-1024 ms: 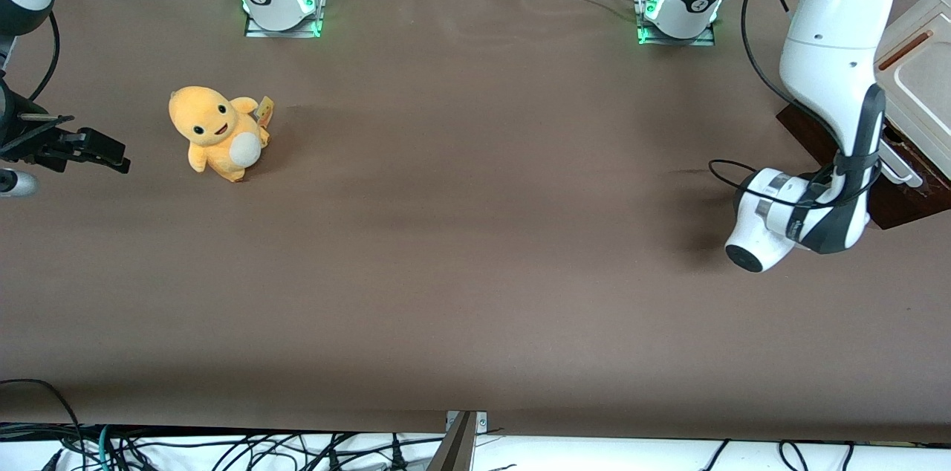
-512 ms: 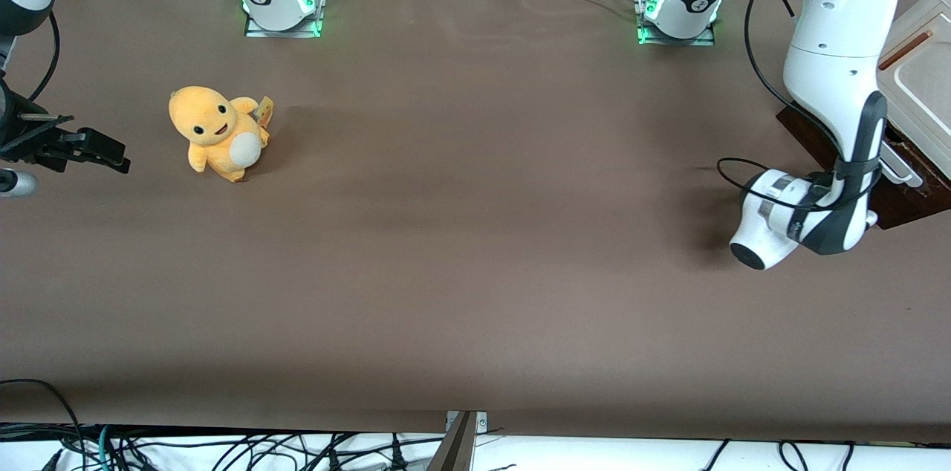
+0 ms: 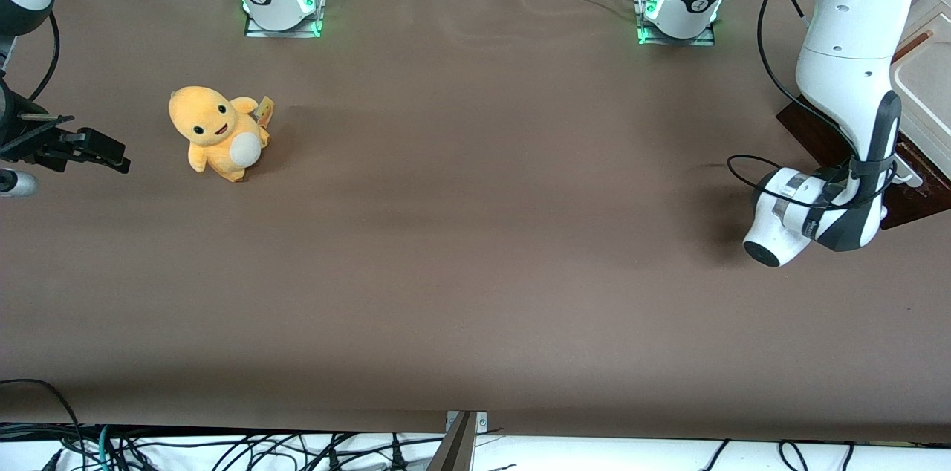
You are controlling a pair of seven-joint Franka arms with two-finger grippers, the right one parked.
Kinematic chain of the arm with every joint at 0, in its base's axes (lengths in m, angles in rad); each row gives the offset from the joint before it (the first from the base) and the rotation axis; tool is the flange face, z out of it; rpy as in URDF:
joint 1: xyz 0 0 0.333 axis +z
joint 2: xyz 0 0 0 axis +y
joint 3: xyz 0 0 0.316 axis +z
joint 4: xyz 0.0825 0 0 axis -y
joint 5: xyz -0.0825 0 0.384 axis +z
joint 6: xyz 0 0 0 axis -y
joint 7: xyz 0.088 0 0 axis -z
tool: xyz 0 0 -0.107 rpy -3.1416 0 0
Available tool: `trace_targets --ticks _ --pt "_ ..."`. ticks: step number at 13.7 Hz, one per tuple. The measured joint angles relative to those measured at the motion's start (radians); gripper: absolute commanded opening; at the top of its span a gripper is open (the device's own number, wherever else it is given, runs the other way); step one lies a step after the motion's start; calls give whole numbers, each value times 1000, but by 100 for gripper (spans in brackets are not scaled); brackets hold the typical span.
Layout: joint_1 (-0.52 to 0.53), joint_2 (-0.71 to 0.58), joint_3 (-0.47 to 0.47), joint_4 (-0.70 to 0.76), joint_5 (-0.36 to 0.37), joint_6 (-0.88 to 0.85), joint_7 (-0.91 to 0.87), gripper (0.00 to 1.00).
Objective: Open lower drawer with left arm only
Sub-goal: 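Close the left gripper around the white bar handle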
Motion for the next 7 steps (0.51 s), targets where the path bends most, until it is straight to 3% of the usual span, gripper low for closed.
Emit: trace_targets --ticks 7 --pt "4 -2 0 0 0 -1 -2 8"
